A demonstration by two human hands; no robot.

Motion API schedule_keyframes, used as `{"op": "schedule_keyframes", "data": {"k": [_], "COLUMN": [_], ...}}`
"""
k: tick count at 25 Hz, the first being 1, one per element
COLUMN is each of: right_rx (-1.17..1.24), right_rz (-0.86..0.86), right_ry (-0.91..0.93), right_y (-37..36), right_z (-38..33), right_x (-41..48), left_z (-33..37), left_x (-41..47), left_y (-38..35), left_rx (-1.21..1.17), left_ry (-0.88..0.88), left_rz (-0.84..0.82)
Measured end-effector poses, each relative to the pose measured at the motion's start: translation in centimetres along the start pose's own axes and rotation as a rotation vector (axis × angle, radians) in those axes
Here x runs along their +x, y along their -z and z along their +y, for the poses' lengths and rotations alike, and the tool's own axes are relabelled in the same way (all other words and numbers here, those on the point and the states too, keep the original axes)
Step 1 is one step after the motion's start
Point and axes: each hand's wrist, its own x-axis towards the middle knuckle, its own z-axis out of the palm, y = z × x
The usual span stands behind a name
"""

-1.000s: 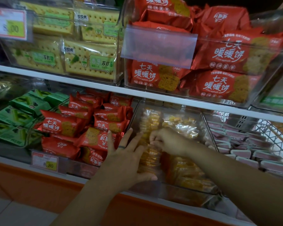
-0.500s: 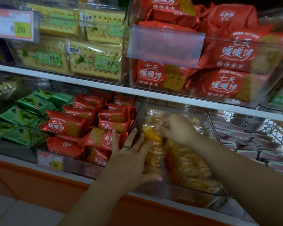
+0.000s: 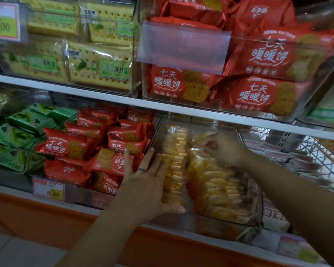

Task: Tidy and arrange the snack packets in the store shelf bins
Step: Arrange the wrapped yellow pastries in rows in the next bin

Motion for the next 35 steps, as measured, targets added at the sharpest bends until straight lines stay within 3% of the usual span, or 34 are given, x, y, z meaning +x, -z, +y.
{"op": "schedule_keyframes", "data": {"k": [2,9,13,16,20,24,28,30,33,35], "right_rx": [-0.139,-0.159,-0.283,-0.07,-0.006,-0.052,-0.078,-0.045,-0.179,-0.236], "right_rz": [-0.067,-0.33,-0.103,0.086,-0.05,-0.001,-0.368,-0.515,-0.555,-0.489], "right_ry": [-0.007,-0.091,0.029,0.103,0.042,-0.073,-0.141,-0.154,-0.166,-0.171], "right_y": [-0.7,0.4,-0.2,0.7,-0.8,-0.7,0.6,1.4,0.9,0.2], "right_z": [0.9,1.7,1.1,0.7,0.9,0.7,0.6,0.5,0.8,1.1], "right_x": [-0.2,0.4,-0.7,-1.5,-1.3,0.1,0.5,0.5,0.7,0.4], "left_z": [0.0,0.1,0.1,-0.1,-0.1,0.1,0.1,-0.4,-1.1,-1.3], "left_x": [0.5,0.3,0.2,0.2,0.3,0.2,-0.1,0.1,-0.1,-0.2], "left_y": [-0.7,-1.1,-1.2,-1.2,-1.2,-0.4,-0.1,-0.7,-1.1,-0.6], "left_rx": [-0.007,-0.019,-0.021,-0.02,-0.012,0.047,-0.033,0.006,0.105,0.083], "left_ry": [-0.007,0.044,0.045,0.037,0.047,-0.034,0.0,-0.027,-0.109,-0.136], "left_rz": [-0.004,0.036,0.056,0.081,0.043,0.096,0.068,0.142,0.297,0.321]}}
